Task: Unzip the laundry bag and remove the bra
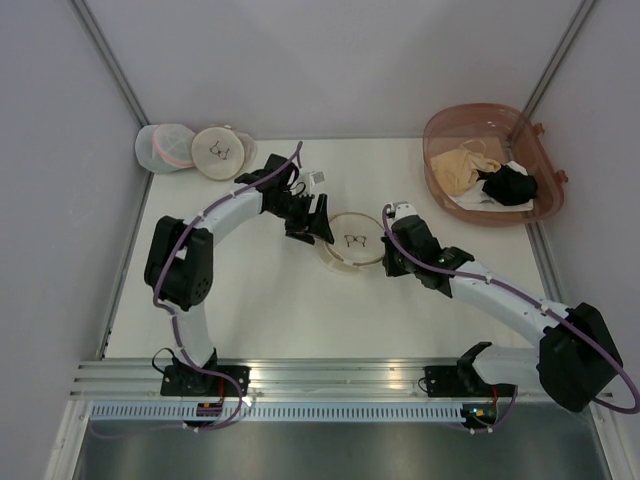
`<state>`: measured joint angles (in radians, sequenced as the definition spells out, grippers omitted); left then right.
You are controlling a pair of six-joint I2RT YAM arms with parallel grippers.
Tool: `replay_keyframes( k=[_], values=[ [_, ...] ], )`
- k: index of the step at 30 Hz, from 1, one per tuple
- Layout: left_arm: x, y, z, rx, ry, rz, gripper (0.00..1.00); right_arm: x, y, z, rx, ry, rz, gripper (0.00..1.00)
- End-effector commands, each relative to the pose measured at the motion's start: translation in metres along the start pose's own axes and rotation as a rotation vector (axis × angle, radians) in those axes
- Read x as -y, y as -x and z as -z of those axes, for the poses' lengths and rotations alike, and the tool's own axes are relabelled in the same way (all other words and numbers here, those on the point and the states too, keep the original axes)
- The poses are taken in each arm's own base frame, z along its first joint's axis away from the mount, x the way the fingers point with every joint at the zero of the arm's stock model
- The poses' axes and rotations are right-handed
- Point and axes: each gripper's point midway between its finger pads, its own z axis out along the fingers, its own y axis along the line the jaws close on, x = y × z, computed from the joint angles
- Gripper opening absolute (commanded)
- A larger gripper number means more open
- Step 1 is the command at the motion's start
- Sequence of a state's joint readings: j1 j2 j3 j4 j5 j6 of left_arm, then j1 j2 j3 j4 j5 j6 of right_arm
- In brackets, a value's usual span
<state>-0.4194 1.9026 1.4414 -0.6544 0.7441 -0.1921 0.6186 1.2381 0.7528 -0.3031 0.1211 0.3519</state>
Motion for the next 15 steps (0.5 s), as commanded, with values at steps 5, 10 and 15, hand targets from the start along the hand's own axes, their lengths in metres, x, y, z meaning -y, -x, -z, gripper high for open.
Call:
replay_keyframes(
  k=[5,10,15],
  values=[
    [-0.038,0.025,0.045,0.321,0.386,0.174,0.91,0.000,0.002,0.007,0.018,-0.010,-0.022,0.00],
    [0.004,-0.006,0.065,0.513,0.228,0.262,0.93,-0.031,-0.003,0.006,-0.001,0.112,-0.033,0.00],
    [0.041,-0.053,0.044,0.520,0.034,0.400,0.95,-0.109,-0.015,0.013,-0.058,0.516,-0.079,0.01]
  ],
)
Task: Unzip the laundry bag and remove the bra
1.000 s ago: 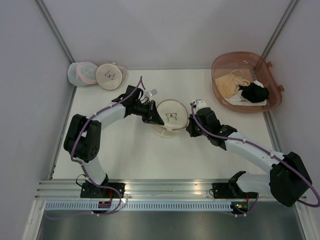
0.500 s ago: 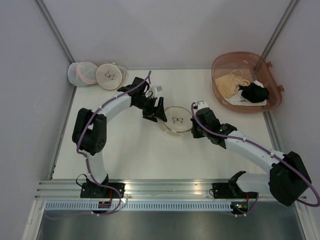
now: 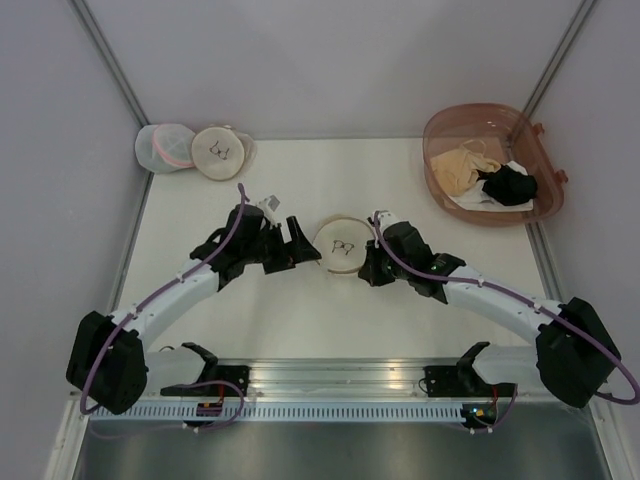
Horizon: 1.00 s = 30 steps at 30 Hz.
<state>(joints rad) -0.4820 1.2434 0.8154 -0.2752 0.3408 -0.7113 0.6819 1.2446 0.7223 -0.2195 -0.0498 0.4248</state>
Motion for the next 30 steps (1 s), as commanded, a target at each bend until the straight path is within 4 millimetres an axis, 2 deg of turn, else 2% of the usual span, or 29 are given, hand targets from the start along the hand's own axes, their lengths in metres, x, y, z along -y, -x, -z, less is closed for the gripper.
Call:
replay_keyframes(
  k=[1,2,3,6,8,12,14,17,19,20,23,24,26,27,29,30],
  values=[
    [0.034,-0.017,-0.002,0.027,-0.148,0.194,0.95,-0.071,-0.002,-0.002,-0.025,0.372,-0.053,0.00],
    [0.039,-0.031,-0.003,-0.004,-0.165,0.234,0.95,-0.090,-0.001,0.000,-0.036,0.468,-0.074,0.00],
    [0.043,-0.037,-0.003,-0.013,-0.176,0.248,0.96,-0.102,-0.003,0.002,-0.046,0.515,-0.072,0.00],
    [0.049,-0.051,-0.004,-0.045,-0.205,0.286,0.98,-0.121,-0.001,0.002,-0.049,0.588,-0.079,0.01],
    [0.036,-0.055,-0.008,-0.032,-0.165,0.325,0.99,-0.126,0.000,0.001,-0.050,0.610,-0.074,0.00],
    [0.020,-0.048,-0.016,0.047,-0.130,0.373,0.99,-0.131,-0.001,0.002,-0.055,0.631,-0.059,0.00],
    [0.012,-0.037,-0.019,0.118,-0.099,0.385,0.99,-0.131,-0.002,0.004,-0.055,0.629,-0.052,0.00],
    [0.005,-0.021,-0.021,0.208,-0.076,0.403,0.95,-0.128,-0.006,0.005,-0.059,0.612,-0.035,0.00],
    [0.004,-0.012,-0.022,0.252,-0.068,0.404,0.89,-0.126,-0.007,0.007,-0.053,0.605,-0.026,0.01],
    [0.006,-0.007,-0.023,0.266,-0.079,0.399,0.85,-0.126,-0.008,0.008,-0.054,0.602,-0.022,0.00],
    [0.009,-0.001,-0.031,0.262,-0.069,0.381,0.62,-0.123,-0.010,0.010,-0.049,0.588,-0.014,0.00],
    [0.007,-0.002,-0.036,0.251,-0.061,0.382,0.44,-0.122,-0.010,0.010,-0.049,0.583,-0.014,0.00],
    [0.013,0.000,-0.038,0.238,-0.081,0.378,0.26,-0.119,-0.010,0.010,-0.051,0.565,-0.010,0.00],
    [0.015,0.000,-0.039,0.230,-0.092,0.376,0.13,-0.118,-0.011,0.009,-0.052,0.558,-0.003,0.00],
    [0.015,0.003,-0.040,0.232,-0.086,0.366,0.03,-0.114,-0.012,0.009,-0.054,0.531,0.002,0.00],
    [0.012,0.003,-0.040,0.234,-0.075,0.365,0.02,-0.113,-0.010,0.009,-0.052,0.522,0.016,0.00]
  ],
)
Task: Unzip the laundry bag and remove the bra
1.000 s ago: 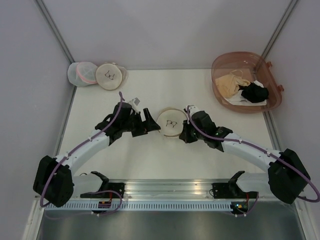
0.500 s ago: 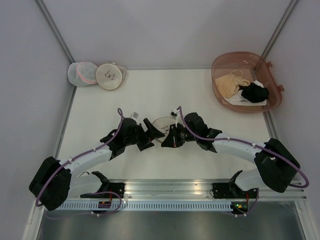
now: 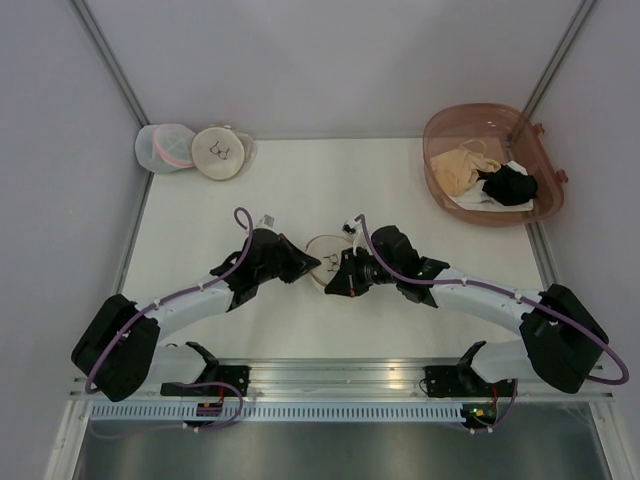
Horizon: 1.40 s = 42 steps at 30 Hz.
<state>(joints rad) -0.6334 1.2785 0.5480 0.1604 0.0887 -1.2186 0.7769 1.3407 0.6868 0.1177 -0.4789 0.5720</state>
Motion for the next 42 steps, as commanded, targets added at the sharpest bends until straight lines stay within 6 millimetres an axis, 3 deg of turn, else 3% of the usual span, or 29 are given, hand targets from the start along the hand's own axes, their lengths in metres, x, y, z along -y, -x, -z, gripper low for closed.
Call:
replay_keyframes(
  k=[1,3,6,8,11,14,18,22,26,29,35,37,38,39,41,42],
  values=[
    [0.027,0.025,0.001,0.069,-0.071,-0.026,0.02,0.002,0.000,0.006,-0.012,-0.039,0.048,0.01],
    [0.020,0.034,0.003,0.088,-0.050,-0.026,0.02,0.008,0.000,0.008,-0.031,-0.077,0.076,0.01],
    [0.012,0.069,0.012,0.159,-0.034,-0.045,0.02,0.022,-0.009,0.010,-0.091,-0.147,0.088,0.00],
    [0.012,0.082,0.016,0.176,-0.029,-0.071,0.02,0.034,-0.017,0.015,-0.147,-0.217,0.080,0.00],
    [0.017,0.094,0.017,0.140,-0.037,-0.153,0.02,0.069,-0.021,0.026,-0.180,-0.418,0.085,0.01],
    [0.025,0.089,0.009,0.032,-0.076,-0.224,0.02,0.095,-0.013,0.035,-0.153,-0.583,0.093,0.01],
    [0.040,0.060,-0.006,-0.197,-0.202,-0.305,0.02,0.123,-0.007,0.033,-0.163,-0.731,0.107,0.00],
    [0.038,0.052,-0.009,-0.280,-0.206,-0.364,0.02,0.153,0.014,0.048,-0.118,-0.956,0.143,0.01],
    [0.027,0.046,-0.008,-0.357,-0.159,-0.409,0.02,0.166,0.051,0.063,0.004,-1.112,0.164,0.00],
    [0.033,0.037,-0.009,-0.448,-0.198,-0.437,0.02,0.174,0.064,0.064,0.035,-1.164,0.168,0.01],
    [0.025,0.023,-0.019,-0.559,-0.202,-0.498,0.04,0.177,0.069,0.060,0.032,-1.171,0.186,0.01],
    [0.024,0.027,-0.024,-0.549,-0.187,-0.503,0.25,0.175,0.065,0.058,0.023,-1.140,0.183,0.00],
    [0.020,0.037,-0.032,-0.498,-0.133,-0.516,0.56,0.172,0.066,0.061,0.034,-1.132,0.182,0.00],
    [0.018,0.043,-0.036,-0.466,-0.094,-0.508,0.70,0.169,0.068,0.060,0.047,-1.117,0.180,0.01],
    [0.011,0.065,-0.044,-0.358,0.009,-0.515,0.94,0.164,0.064,0.063,0.049,-1.089,0.174,0.00],
    [0.012,0.074,-0.042,-0.309,0.036,-0.519,0.96,0.161,0.064,0.064,0.053,-1.078,0.173,0.01]
  ],
)
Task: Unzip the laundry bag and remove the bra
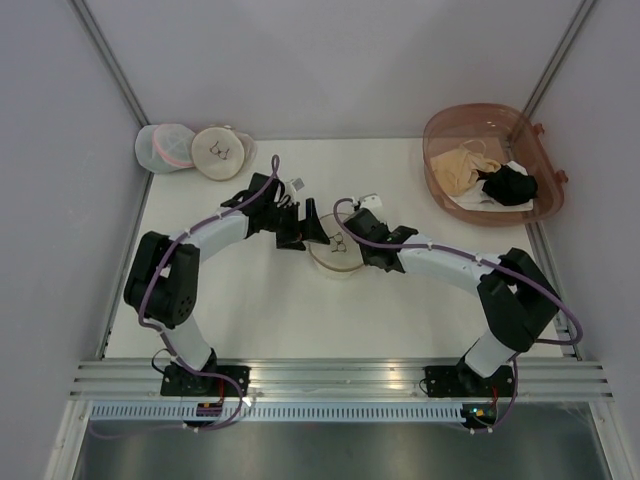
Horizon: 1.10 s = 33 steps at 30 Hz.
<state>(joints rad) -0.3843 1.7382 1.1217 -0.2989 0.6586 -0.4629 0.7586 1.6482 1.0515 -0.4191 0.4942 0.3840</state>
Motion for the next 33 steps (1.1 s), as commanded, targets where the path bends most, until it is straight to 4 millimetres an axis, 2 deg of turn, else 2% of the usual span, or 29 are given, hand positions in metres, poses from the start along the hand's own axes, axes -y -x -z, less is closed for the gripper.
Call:
replay_keyframes(
  k=[1,2,4,5,7,8,9,10,11,12,13,14,15,17,18,20,21,24,28,33],
  values=[
    [-0.010,0.036,0.016,0.152,0.169,-0.032,0.99,0.008,0.007,0.016,0.041,0.023,-0.017,0.00],
    [-0.021,0.041,0.022,0.202,0.241,0.010,0.99,0.008,0.009,0.021,0.053,0.038,-0.030,0.00],
    [-0.011,0.048,0.042,0.293,0.259,0.026,0.99,0.005,0.004,0.025,0.042,0.070,-0.037,0.00],
    [-0.018,0.040,0.045,0.313,0.281,0.081,0.99,0.003,0.005,0.030,0.050,0.091,-0.052,0.01],
    [-0.002,0.033,0.061,0.370,0.230,0.099,0.99,-0.001,-0.002,0.031,0.035,0.124,-0.067,0.00],
    [-0.005,0.014,0.057,0.353,0.206,0.146,0.99,-0.010,-0.005,0.035,0.019,0.181,-0.083,0.00],
    [-0.005,0.005,0.058,0.351,0.194,0.169,0.99,-0.016,-0.007,0.037,0.014,0.214,-0.097,0.01],
    [0.003,-0.001,0.067,0.370,0.167,0.173,0.99,-0.024,-0.016,0.037,-0.013,0.263,-0.102,0.00],
    [-0.005,-0.021,0.063,0.345,0.160,0.228,0.99,-0.044,-0.024,0.046,-0.052,0.386,-0.107,0.00],
    [-0.006,-0.031,0.063,0.338,0.144,0.247,0.99,-0.058,-0.024,0.051,-0.062,0.463,-0.144,0.00],
    [-0.003,-0.038,0.064,0.339,0.120,0.261,0.99,-0.068,-0.036,0.054,-0.099,0.527,-0.160,0.01],
    [-0.003,-0.057,0.062,0.313,0.089,0.309,0.99,-0.080,-0.042,0.058,-0.122,0.603,-0.173,0.00],
    [0.001,-0.063,0.061,0.309,0.062,0.319,0.99,-0.101,-0.039,0.072,-0.131,0.739,-0.190,0.00],
    [0.006,-0.084,0.056,0.257,0.018,0.365,0.99,-0.119,-0.051,0.079,-0.192,0.844,-0.248,0.01],
    [0.011,-0.087,0.054,0.252,-0.006,0.363,0.99,-0.132,-0.042,0.089,-0.166,0.939,-0.262,0.00],
    [0.019,-0.102,0.047,0.195,-0.035,0.380,1.00,-0.144,-0.044,0.096,-0.192,1.006,-0.293,0.00],
    [0.019,-0.104,0.045,0.184,-0.040,0.382,1.00,-0.150,-0.035,0.101,-0.161,1.044,-0.299,0.01],
    [0.017,-0.103,0.040,0.190,-0.032,0.401,0.99,-0.162,-0.026,0.114,-0.146,1.124,-0.301,0.00],
    [0.019,-0.080,0.040,0.305,-0.057,0.419,0.99,-0.167,-0.018,0.119,-0.129,1.150,-0.288,0.01],
    [0.014,-0.064,0.032,0.340,-0.037,0.427,0.97,-0.165,-0.017,0.122,-0.109,1.149,-0.274,0.00]
  ],
)
